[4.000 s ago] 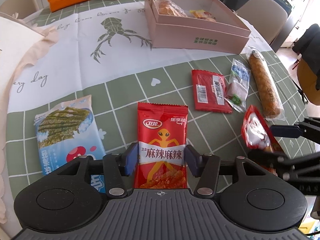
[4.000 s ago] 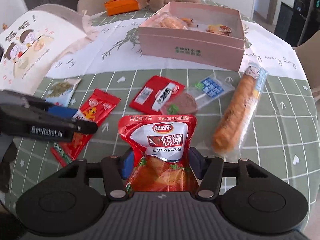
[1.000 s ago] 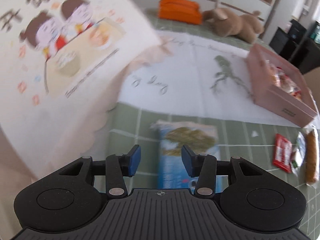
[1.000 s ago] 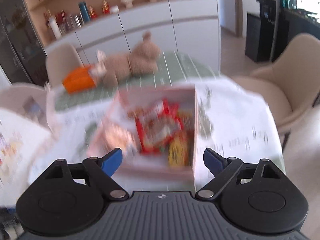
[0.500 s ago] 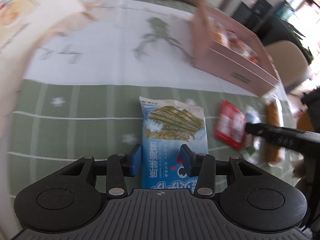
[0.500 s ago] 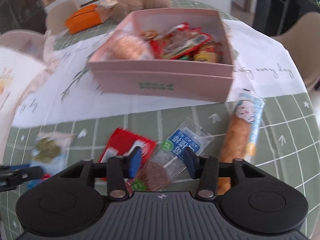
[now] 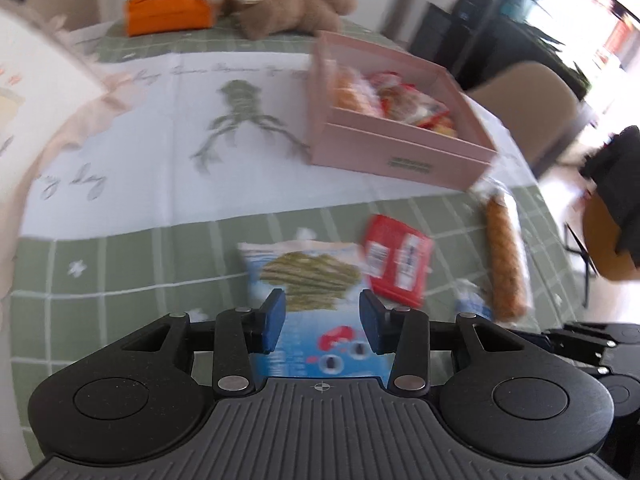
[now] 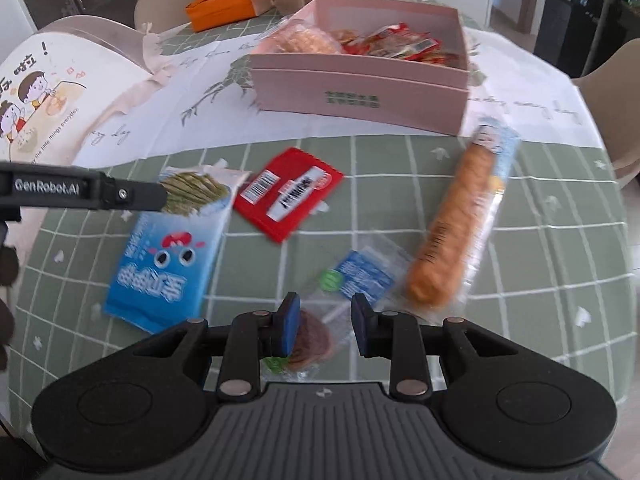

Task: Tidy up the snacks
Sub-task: 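Move left gripper over the small red Wangwang bag and close on it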

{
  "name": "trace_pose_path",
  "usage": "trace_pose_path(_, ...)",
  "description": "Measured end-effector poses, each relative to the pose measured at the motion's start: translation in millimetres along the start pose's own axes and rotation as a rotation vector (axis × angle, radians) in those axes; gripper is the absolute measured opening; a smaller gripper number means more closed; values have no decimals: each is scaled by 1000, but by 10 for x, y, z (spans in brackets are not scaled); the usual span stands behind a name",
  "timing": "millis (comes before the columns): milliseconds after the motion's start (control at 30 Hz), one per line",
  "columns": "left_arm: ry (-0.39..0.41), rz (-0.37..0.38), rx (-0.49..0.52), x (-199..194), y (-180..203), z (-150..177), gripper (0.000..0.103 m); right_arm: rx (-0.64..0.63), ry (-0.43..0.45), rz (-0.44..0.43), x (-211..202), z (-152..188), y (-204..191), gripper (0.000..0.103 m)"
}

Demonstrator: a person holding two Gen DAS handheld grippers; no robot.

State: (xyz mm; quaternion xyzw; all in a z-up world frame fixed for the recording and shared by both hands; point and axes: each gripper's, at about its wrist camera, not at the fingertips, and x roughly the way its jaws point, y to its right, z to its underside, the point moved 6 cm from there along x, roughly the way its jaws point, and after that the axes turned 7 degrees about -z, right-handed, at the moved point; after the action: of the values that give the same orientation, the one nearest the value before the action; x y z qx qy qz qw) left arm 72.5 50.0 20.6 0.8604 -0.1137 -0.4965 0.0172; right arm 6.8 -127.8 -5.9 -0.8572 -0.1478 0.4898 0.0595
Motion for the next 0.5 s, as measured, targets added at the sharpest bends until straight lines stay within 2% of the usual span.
trace_pose_path(67, -16, 37, 56, 36, 163, -40, 45, 19, 14, -19, -71, 22, 27, 29)
trace_pose_path(133, -14, 49, 131, 112, 363, -101, 45, 36, 45, -25, -163, 29, 49, 38)
trace_pose_path(267, 9, 2, 282, 387, 703, -237, 45, 21, 102, 31, -326, 16, 96, 52)
trace_pose_path(367, -35, -26, 343, 626, 848, -277, 45, 28, 110, 53, -403, 44, 206, 53)
trace_pose_path(500, -58, -46, 440, 755, 1023, -252, 56, 86, 109, 79, -446, 142, 436, 58)
